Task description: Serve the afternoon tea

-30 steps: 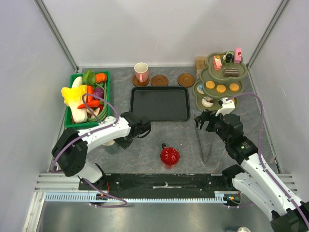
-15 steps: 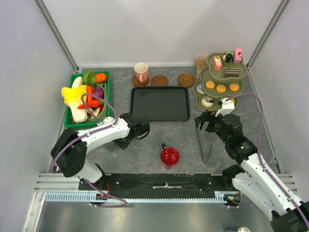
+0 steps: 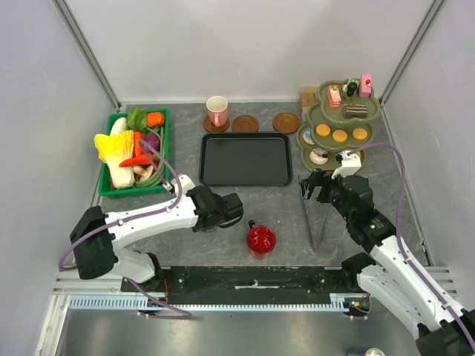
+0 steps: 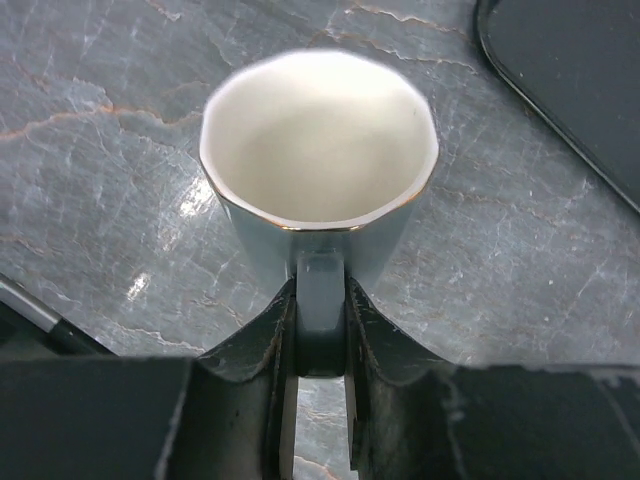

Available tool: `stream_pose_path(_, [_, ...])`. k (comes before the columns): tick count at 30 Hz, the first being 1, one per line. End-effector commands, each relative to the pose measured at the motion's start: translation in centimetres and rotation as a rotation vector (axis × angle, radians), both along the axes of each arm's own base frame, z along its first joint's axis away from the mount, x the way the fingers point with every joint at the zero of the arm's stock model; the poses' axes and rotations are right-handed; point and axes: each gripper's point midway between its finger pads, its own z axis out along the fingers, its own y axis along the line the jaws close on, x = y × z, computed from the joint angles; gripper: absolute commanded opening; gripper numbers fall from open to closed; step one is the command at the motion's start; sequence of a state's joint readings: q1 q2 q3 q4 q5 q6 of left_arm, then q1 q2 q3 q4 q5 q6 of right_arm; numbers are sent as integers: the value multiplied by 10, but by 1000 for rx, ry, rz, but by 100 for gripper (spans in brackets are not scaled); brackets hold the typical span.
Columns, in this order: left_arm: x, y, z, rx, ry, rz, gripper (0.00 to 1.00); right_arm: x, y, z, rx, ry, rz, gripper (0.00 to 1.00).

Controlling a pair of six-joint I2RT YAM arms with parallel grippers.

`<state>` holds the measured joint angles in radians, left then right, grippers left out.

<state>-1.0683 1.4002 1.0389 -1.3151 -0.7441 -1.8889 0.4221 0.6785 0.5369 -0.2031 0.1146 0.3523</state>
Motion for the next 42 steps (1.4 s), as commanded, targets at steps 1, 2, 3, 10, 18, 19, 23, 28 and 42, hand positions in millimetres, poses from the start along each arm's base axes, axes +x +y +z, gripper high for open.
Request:
stream_pose_path(1, [19,5,38,123,-150,-147,2,3,-2,7,10,-30,-24,98])
stream_pose_path(2, [20,3,41,133,-160,-165,2,3,-3,6,8,-27,-26,98])
stream_pose_path(3, [21,2,44,142,-168,-176,2,3,-3,7,9,-30,-27,98])
stream_pose_path(10, [32,-18,66,139,-229,-262,2,3,-3,9,10,-33,-29,98])
stream_pose_path(18, [71,-89,132,168,-467,-588,2,3,-5,11,11,-41,-37,98])
stream_pose_path(19, [78,-98,144,171,-526,-631,2,3,-5,11,10,-41,-39,98])
stream_pose_path(23, [109,-118,172,157,-694,-741,2,2,-6,12,11,-44,-40,98])
stream_pose_path(28, [163,-128,187,209,-727,-780,2,1,-8,13,12,-46,-47,98])
stream_pose_path(42, [321,-155,198,274,-758,-845,2,4,-10,10,-7,-29,-60,98])
